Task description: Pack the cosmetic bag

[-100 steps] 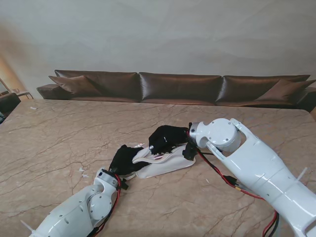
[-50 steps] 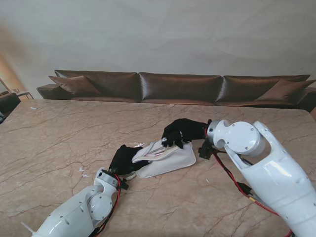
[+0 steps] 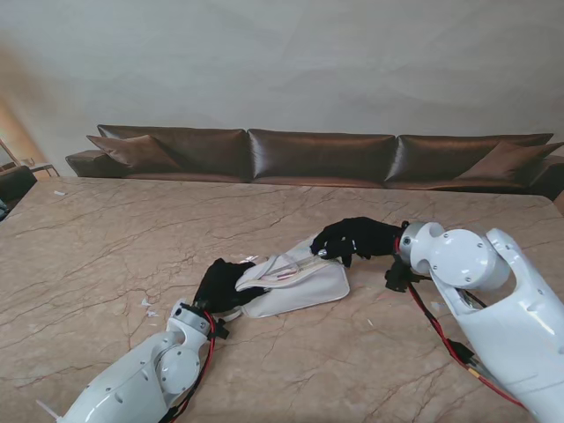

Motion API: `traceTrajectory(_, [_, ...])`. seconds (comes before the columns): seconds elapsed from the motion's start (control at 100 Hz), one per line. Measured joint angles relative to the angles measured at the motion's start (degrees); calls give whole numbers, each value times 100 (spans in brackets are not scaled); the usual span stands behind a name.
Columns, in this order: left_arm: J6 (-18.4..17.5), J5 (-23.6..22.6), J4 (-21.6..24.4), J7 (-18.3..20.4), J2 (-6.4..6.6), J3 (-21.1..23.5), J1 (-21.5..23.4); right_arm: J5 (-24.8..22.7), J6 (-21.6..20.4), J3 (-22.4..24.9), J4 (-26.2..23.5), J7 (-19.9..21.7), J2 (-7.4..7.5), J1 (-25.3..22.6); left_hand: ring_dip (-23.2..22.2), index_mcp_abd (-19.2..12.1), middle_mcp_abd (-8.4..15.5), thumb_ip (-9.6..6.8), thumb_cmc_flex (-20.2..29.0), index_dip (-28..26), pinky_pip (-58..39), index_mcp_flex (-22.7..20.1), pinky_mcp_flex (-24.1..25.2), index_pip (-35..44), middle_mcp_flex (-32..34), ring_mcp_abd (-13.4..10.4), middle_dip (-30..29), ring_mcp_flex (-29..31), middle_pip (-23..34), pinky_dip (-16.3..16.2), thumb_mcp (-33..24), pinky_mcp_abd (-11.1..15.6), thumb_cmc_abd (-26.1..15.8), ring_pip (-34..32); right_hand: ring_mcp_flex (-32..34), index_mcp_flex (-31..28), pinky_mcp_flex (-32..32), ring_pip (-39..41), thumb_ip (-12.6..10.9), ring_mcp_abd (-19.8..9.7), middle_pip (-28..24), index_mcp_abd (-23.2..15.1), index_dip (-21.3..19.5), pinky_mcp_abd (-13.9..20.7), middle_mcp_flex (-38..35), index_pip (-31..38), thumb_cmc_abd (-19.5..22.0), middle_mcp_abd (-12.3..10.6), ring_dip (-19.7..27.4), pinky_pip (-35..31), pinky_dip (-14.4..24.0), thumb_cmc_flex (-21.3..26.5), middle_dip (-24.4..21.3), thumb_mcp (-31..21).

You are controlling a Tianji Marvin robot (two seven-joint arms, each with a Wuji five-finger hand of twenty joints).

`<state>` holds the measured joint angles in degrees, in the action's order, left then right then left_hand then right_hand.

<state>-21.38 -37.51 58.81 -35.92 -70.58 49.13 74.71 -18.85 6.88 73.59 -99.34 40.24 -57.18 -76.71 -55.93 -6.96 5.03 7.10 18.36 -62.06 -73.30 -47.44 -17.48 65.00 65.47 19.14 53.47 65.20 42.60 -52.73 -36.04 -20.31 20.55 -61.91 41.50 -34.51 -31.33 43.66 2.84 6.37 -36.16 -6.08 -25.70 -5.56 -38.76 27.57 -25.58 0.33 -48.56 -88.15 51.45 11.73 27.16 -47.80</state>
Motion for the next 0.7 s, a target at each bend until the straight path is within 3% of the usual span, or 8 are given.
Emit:
traceTrajectory(0.18, [21, -12, 17, 3, 6, 11, 6, -447, -331, 278, -99, -130, 22, -257, 0, 0, 0, 0, 0, 0, -4, 0, -1, 0, 0, -35, 0, 0, 0, 0, 1, 0, 0, 2, -1230, 974, 1165, -1070, 3, -13, 405, 301, 313, 13, 1183, -419, -350, -68, 403, 1551, 134, 123, -306, 804])
traceTrajectory(0.31, [28, -29, 28, 16, 13, 15, 6, -566, -571, 297, -58, -195, 50, -322, 0, 0, 0, 0, 0, 0, -36, 0, -1, 0, 0, -45, 0, 0, 0, 1, 2, 0, 0, 3, -2412, 1859, 2234, -1914, 42, -68, 595, 803, 577, 6, 2478, -971, -856, 30, 922, 3230, -23, 123, -708, 674])
traceTrajectory(0.41, [41, -34, 50, 49, 21, 26, 8, -592, -688, 226, 56, -298, 59, -322, 0, 0, 0, 0, 0, 0, -38, 0, -1, 0, 0, -51, 0, 0, 0, 1, 3, 0, 0, 4, -3088, 2484, 2781, -2368, 90, -71, 1703, 1142, 669, 5, 2694, -1544, -856, 237, 1333, 4152, -154, 122, -1389, 675])
traceTrajectory(0.46, [55, -39, 65, 60, 26, 30, 11, -620, -738, 148, 134, -342, 63, -305, 0, 0, 0, 0, 0, 0, -39, 0, -1, 0, 1, -54, 0, 1, 0, 1, 3, 1, 0, 4, -3351, 2552, 2978, -2560, 146, -72, 2455, 1374, 728, 5, 2822, -2445, -856, 369, 1538, 4529, -205, 122, -1580, 689])
traceTrajectory(0.52, [70, -52, 86, 76, 33, 38, 18, -628, -805, 11, 258, -384, 71, -254, 0, 0, 0, 0, 0, 0, -39, 0, -1, 0, 1, -56, 0, 1, 0, 1, 4, 1, 0, 4, -3467, 2543, 3075, -2827, 156, -72, 3166, 1549, 1880, 5, 2836, -2932, -856, 475, 1765, 4790, -217, 97, -1585, 744])
traceTrajectory(0.57, [83, -66, 108, 89, 41, 47, 26, -623, -861, -123, 377, -412, 75, -191, 0, 0, 0, 0, 0, 0, -39, -1, -1, 0, 1, -57, 0, 1, 0, 1, 4, 1, 0, 4, -3527, 2507, 3142, -3111, 206, -72, 3512, 1671, 2513, 5, 2961, -3139, -856, 603, 1941, 4978, -260, 97, -1594, 800])
traceTrajectory(0.64, [105, -84, 135, 99, 54, 52, 35, -613, -965, -332, 565, -461, 76, -80, 0, 0, 0, 0, 0, 0, -40, -1, -1, 0, 2, -65, 0, 1, 0, 1, 4, 1, 0, 4, -3593, 2478, 3179, -3436, 213, -72, 3692, 1685, 2735, 5, 2961, -3206, -856, 673, 2168, 5208, -420, 97, -1995, 894])
traceTrajectory(0.7, [117, -92, 153, 110, 62, 54, 39, -638, -1113, -514, 732, -545, 76, 22, 0, 0, 0, 0, 0, 0, -40, -1, -1, 0, 7, -71, 0, 1, 0, 1, 4, 1, 0, 4, -3617, 2478, 3179, -3605, 266, -72, 3856, 1685, 2756, 3, 2981, -3219, -856, 883, 2340, 5338, -557, 102, -2438, 996])
